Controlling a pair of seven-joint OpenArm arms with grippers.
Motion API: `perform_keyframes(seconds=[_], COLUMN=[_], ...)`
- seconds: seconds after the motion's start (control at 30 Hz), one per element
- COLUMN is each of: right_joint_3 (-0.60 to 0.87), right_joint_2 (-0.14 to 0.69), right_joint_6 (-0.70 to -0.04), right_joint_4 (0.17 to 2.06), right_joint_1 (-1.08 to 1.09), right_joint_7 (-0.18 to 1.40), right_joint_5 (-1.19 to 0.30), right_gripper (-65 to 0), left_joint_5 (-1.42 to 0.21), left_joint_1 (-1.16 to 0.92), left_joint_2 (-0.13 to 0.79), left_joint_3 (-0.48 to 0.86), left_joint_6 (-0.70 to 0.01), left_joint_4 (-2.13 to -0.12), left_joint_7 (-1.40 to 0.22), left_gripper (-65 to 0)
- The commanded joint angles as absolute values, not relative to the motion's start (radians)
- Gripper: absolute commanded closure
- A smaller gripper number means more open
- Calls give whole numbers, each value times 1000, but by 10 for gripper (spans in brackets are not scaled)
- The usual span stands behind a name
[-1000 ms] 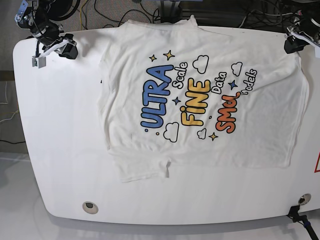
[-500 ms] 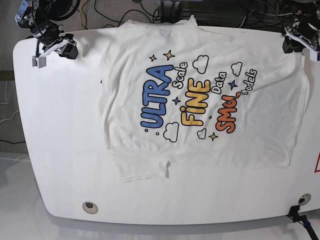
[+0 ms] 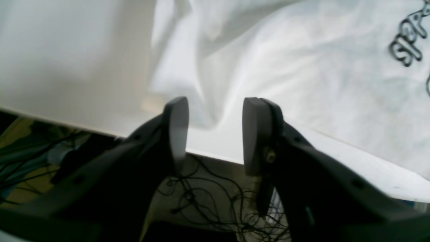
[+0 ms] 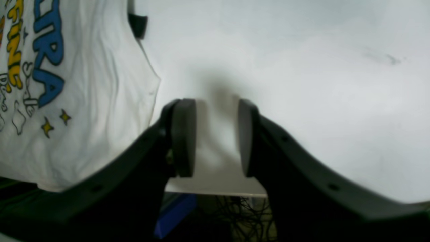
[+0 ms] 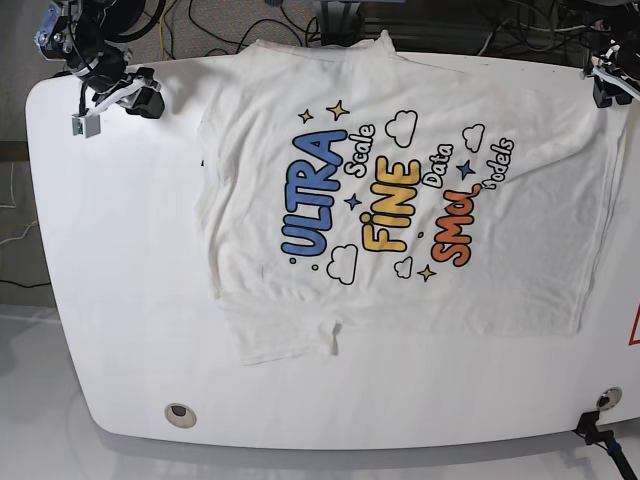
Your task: Fold the T-shirt properly
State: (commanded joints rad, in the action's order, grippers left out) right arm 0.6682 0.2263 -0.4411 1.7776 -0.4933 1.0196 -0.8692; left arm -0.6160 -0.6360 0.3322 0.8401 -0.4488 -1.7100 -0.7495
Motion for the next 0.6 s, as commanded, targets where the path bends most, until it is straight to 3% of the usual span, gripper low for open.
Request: perform_keyframes(seconds=[0.43,0.6], right_joint_3=[667,667], right_joint_2=[226,226], right_joint_6=[-441,-441], right_joint_4=[1778,1778], right_joint_1=[-493,-493], right_joint_7=[1020,1020], right_joint_5=[-871,-871], right_gripper=[-204,-205], left_joint_5=[-624,-624], left_joint_1=[-631,-619], left_joint_2=[277,262], left_joint_3=[920,997], left_joint_6=[-453,-607], left_joint_4=[-1716,-1716], left_joint_7=[-746,-750], left_gripper=[-253,-254])
